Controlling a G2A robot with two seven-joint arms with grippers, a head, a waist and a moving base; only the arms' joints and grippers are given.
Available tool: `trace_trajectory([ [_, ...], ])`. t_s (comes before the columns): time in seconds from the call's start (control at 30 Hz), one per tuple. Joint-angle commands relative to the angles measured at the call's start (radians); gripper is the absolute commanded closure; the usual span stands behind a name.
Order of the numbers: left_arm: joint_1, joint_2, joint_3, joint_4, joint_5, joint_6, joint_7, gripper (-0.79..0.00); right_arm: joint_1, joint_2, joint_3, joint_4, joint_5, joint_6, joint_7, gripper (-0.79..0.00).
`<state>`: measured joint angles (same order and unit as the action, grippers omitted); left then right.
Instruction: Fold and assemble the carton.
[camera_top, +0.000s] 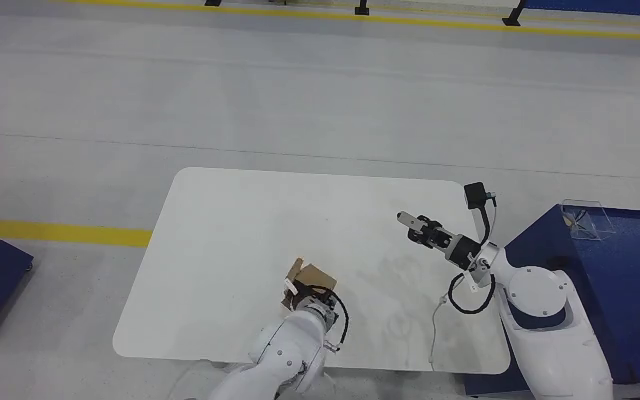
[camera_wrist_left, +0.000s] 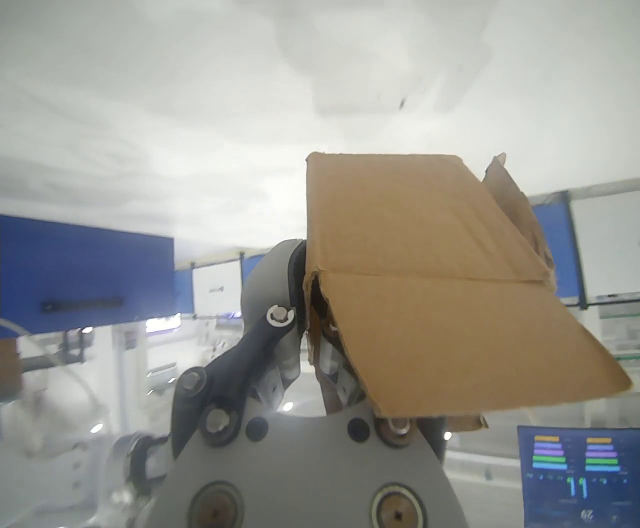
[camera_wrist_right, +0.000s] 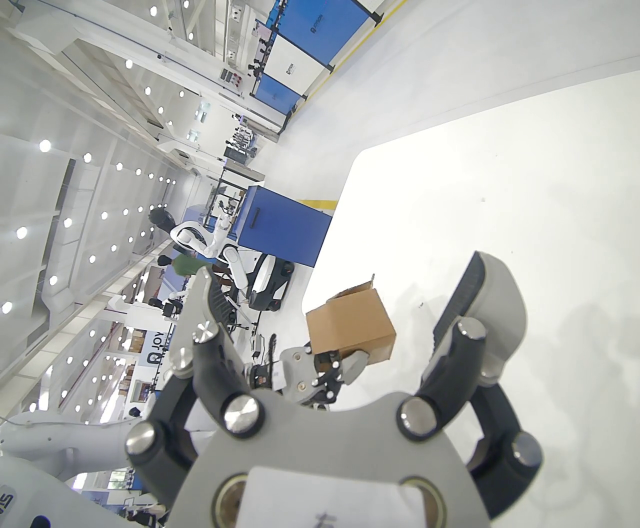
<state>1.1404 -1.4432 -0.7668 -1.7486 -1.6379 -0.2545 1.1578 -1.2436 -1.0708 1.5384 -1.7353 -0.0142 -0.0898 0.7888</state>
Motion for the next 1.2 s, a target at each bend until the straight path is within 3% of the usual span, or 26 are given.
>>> trace_trajectory([
  [0.0,-0.013,-0.014,0.024,0.045,0.014,-0.065,0.076,0.000,0.000,0.000,0.000,0.000,0.000,0.000,0.000,-0.785],
  [0.1,-0.031,-0.037,0.067,0.074,0.019,-0.097,0.108,0.000,0.000,0.000,0.000,0.000,0.000,0.000,0.000,-0.785],
  [0.13,-0.039,-0.044,0.077,0.090,0.026,-0.104,0.107,-0.579,0.000,0.000,0.000,0.000,0.000,0.000,0.000,-0.785],
  [0.17,-0.046,-0.050,0.087,0.103,0.039,-0.113,0.103,-0.785,0.000,0.000,0.000,0.000,0.000,0.000,0.000,-0.785],
  [0.37,-0.040,-0.077,0.125,0.098,0.107,-0.137,0.027,-0.785,0.000,0.000,0.000,0.000,0.000,0.000,0.000,-0.785],
  [0.53,0.059,-0.064,0.138,-0.078,0.260,-0.108,-0.034,-0.785,0.000,0.000,0.000,0.000,0.000,0.000,0.000,-0.785],
  [0.6,0.119,-0.045,0.132,-0.166,0.365,-0.035,-0.075,-0.785,0.000,0.000,0.000,0.000,0.000,0.000,0.000,-0.785],
  [0.7,0.205,-0.005,0.100,-0.265,0.510,0.156,-0.142,-0.785,0.000,0.000,0.000,0.000,0.000,0.000,0.000,-0.785],
  [0.83,0.317,0.041,0.001,-0.300,0.567,0.315,-0.341,-0.785,0.000,0.000,0.000,0.000,0.000,0.000,0.000,-0.785],
  [0.93,0.368,0.073,-0.061,-0.303,0.593,0.429,-0.629,-0.785,0.000,0.000,0.000,0.000,0.000,0.000,0.000,-0.785],
  [1.17,0.368,0.073,-0.061,-0.303,0.593,0.429,-0.629,-0.785,0.000,0.000,0.000,0.000,0.000,0.000,0.000,-0.785],
])
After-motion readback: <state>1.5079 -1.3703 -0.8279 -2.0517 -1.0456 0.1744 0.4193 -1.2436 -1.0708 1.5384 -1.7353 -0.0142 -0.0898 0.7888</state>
